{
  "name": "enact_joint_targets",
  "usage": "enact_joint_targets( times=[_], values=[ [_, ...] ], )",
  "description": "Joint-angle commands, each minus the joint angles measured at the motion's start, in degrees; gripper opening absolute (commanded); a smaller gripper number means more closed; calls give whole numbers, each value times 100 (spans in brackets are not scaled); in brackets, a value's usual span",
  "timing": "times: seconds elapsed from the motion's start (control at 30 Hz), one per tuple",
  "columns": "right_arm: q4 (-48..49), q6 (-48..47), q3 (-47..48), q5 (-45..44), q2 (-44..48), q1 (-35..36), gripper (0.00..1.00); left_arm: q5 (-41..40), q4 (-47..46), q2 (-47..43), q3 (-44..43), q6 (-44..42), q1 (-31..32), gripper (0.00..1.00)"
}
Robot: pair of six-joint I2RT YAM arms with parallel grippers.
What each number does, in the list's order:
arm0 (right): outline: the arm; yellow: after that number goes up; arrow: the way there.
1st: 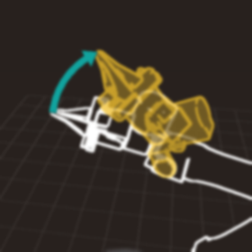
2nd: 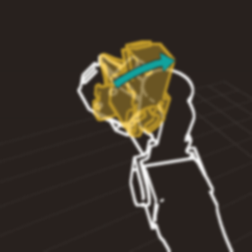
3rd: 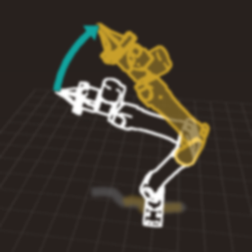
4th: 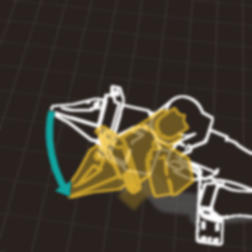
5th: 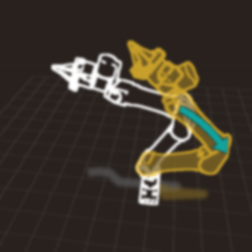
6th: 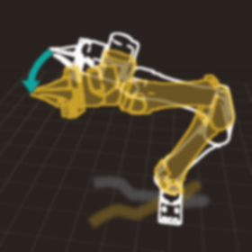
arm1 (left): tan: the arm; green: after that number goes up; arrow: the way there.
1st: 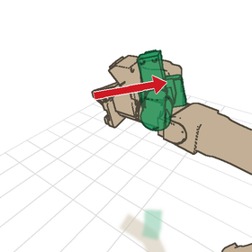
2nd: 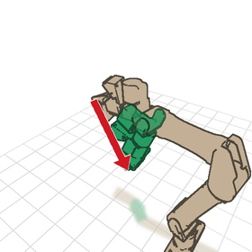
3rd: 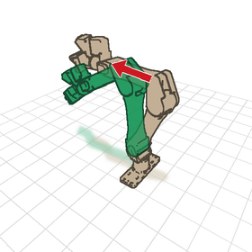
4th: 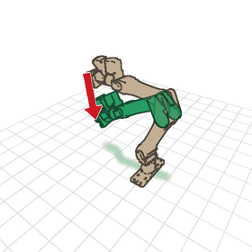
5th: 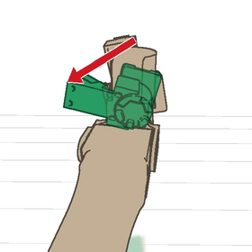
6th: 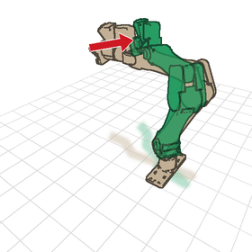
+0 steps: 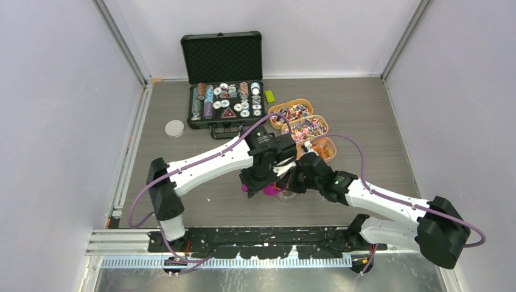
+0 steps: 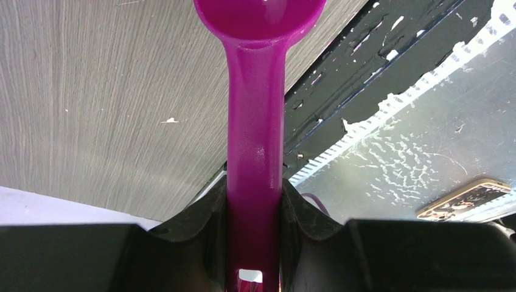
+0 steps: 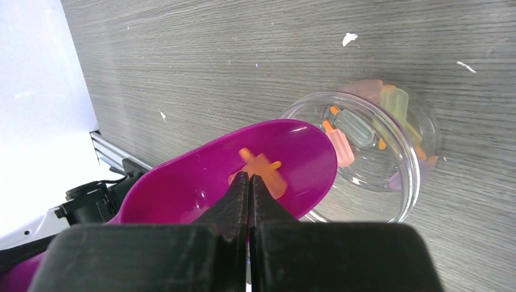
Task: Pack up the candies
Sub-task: Place the fake candies in the packing bottle.
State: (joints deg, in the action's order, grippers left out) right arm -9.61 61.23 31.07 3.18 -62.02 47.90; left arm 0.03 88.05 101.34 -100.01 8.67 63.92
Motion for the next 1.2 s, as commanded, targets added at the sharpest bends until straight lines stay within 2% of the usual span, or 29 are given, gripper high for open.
enact_joint_targets(
  times=[0.0,0.6,0.77,1.0,1.1,1.17],
  values=[
    [-7,-29,4,-108,40,50,1,-164,-405,-293,-186,109,-87,0],
    [-60,-92,124,-232,75,50,1,-317,-752,-647,-66,42,-100,0],
    [-490,-204,476,-860,329,36,1,-322,-632,-731,10,-112,-100,0],
    [-1260,-480,977,-1590,713,-127,9,-44,-503,-703,171,-267,-104,0],
    [-1612,-643,1251,-1875,945,-242,18,-73,-461,-725,163,-380,-106,0],
    [-1854,-764,1406,-2114,1084,-380,29,-195,-557,-796,199,-457,-99,0]
  ],
)
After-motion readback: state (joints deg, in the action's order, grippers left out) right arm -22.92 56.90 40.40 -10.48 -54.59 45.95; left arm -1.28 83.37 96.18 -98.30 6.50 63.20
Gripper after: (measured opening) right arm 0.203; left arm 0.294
